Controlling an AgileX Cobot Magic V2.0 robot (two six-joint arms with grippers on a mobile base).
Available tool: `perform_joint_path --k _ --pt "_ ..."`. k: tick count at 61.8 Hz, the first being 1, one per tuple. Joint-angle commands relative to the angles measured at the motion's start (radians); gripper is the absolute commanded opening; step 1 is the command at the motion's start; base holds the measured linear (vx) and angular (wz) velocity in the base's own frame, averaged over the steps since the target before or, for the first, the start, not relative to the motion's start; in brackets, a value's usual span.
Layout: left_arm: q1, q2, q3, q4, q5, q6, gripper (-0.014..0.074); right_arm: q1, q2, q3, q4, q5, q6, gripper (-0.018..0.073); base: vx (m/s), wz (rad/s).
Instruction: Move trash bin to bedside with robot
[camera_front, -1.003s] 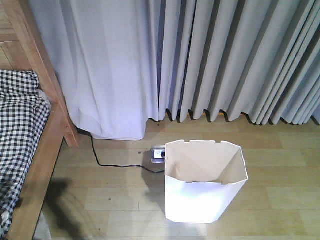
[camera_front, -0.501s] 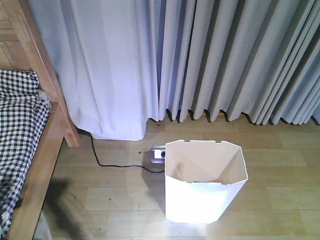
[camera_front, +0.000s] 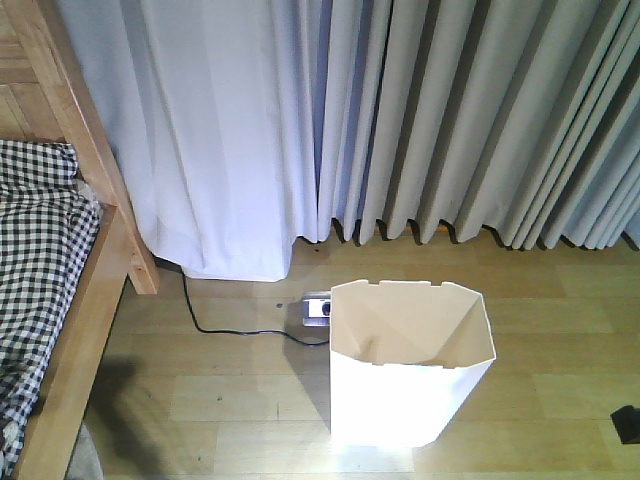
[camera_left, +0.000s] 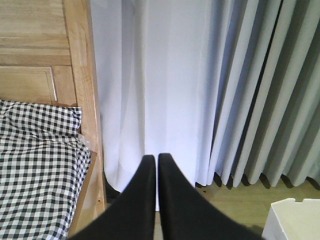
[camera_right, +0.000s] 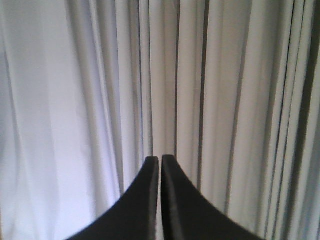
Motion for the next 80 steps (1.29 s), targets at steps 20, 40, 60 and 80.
perform_joint_path --k 20,40,60,80 --pt "-0.006 -0.01 0.028 -0.009 -0.074 -0.008 -0.0006 -0.071 -0.009 0.018 -0.016 -0.068 -0.043 -0.0011 0.0 0.0" --pt "-0.006 -0.01 0.028 -0.009 -0.074 -0.008 -0.0006 -0.071 -0.009 0.018 0.023 -0.068 -0.097 -0.0011 0.0 0.0" --pt "-0.006 -0.01 0.028 -0.009 -0.074 -0.008 -0.0006 -0.071 -0.009 0.018 0.028 -0.07 -0.096 -0.0011 0.0 0.0" --pt "-0.006 -0.01 0.028 -0.009 -0.074 -0.008 -0.0006 -0.071 -0.009 0.018 0.028 -0.07 -0.096 -0.0011 0.0 0.0"
